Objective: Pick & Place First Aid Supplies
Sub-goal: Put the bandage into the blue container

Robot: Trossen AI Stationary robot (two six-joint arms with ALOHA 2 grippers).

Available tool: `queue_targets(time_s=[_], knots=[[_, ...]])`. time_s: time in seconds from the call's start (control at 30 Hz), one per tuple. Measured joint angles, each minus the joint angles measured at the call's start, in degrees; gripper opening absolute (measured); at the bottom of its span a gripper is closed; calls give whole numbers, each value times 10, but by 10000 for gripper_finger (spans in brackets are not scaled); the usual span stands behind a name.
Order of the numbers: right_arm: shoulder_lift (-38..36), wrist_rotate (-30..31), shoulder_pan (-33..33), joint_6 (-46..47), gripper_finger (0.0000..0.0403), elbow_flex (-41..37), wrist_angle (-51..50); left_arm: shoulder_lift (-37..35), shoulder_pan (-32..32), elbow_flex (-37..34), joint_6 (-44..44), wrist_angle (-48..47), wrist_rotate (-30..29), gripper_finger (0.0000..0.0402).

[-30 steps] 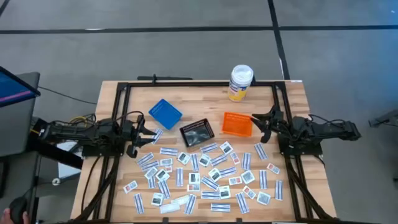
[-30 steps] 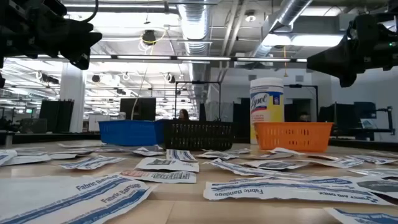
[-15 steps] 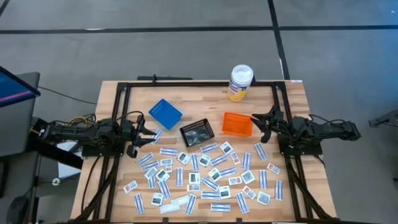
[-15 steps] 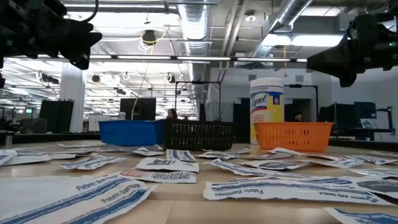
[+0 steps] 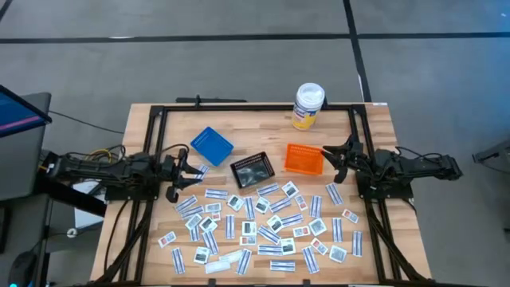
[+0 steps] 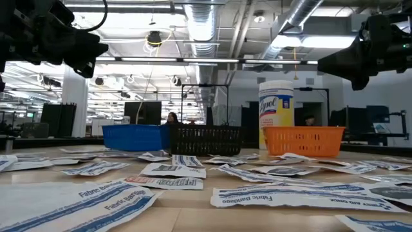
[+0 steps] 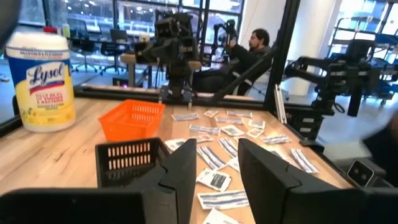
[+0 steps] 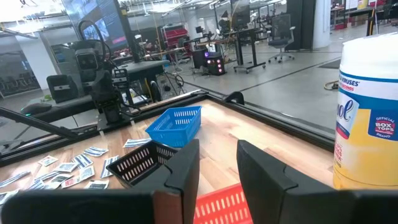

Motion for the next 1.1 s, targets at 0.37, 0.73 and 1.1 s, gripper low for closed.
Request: queue_targets(time_s=[0.37,0.73,1.1], knots=[[0,0,0,0,102,0,0,65,0,0,0,2,0,119],[0,0,0,0,102,0,0,124,0,0,12,6,0,119],[0,0,0,0,102,0,150,146,0,0,110,203,0,119]])
